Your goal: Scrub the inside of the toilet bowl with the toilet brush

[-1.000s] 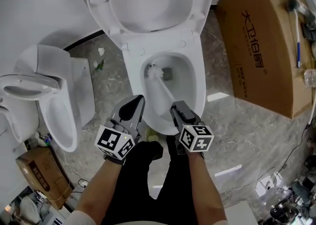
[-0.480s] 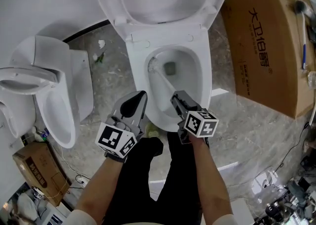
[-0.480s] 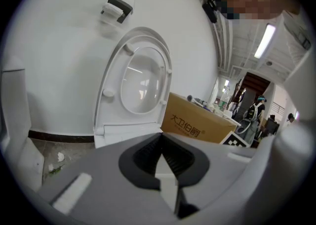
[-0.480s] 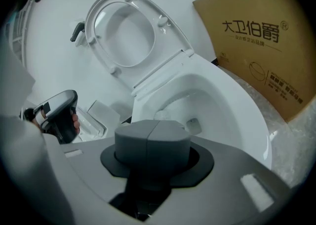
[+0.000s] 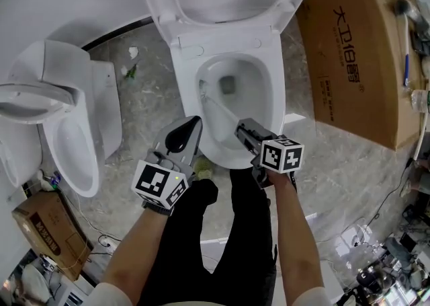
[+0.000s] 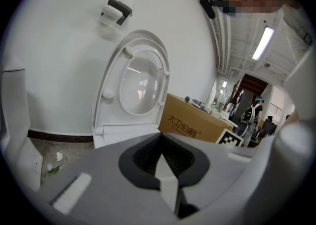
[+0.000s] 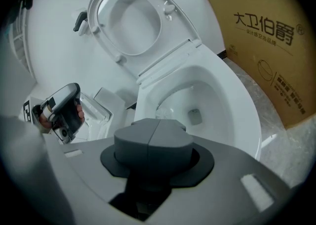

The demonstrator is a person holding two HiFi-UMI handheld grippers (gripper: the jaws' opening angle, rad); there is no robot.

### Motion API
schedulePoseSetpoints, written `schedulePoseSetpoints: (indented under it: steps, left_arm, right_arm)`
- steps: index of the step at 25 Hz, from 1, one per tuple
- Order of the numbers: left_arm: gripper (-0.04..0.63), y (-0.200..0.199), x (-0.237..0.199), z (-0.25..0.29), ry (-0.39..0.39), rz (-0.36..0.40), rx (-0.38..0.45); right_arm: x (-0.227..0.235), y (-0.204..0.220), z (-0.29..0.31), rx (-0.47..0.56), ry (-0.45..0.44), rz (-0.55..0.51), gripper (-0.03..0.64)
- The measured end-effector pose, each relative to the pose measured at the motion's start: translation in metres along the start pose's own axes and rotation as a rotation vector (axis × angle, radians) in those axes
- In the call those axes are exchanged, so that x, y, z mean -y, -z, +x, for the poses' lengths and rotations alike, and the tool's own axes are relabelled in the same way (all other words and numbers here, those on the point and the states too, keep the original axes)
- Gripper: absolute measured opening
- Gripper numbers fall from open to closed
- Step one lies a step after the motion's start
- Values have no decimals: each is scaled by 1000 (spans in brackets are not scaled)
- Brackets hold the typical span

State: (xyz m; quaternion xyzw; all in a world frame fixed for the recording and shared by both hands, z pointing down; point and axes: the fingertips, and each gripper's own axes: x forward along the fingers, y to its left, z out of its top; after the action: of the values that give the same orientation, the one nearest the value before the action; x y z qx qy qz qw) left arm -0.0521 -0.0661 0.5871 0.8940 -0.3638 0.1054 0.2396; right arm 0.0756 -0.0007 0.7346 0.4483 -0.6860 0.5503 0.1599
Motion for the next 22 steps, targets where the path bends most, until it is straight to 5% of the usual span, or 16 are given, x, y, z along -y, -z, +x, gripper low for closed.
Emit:
schedulePoseSetpoints:
  steps: [7,22]
  left_arm:
    - [6,3,8,4,-11,-14,-14]
    - [6,-7,34,20,-95,-62,-10]
  right_arm:
    - [11,7,-18,-124,-34,-43,164]
    - [28,15,-60,-561,-81,-299,164]
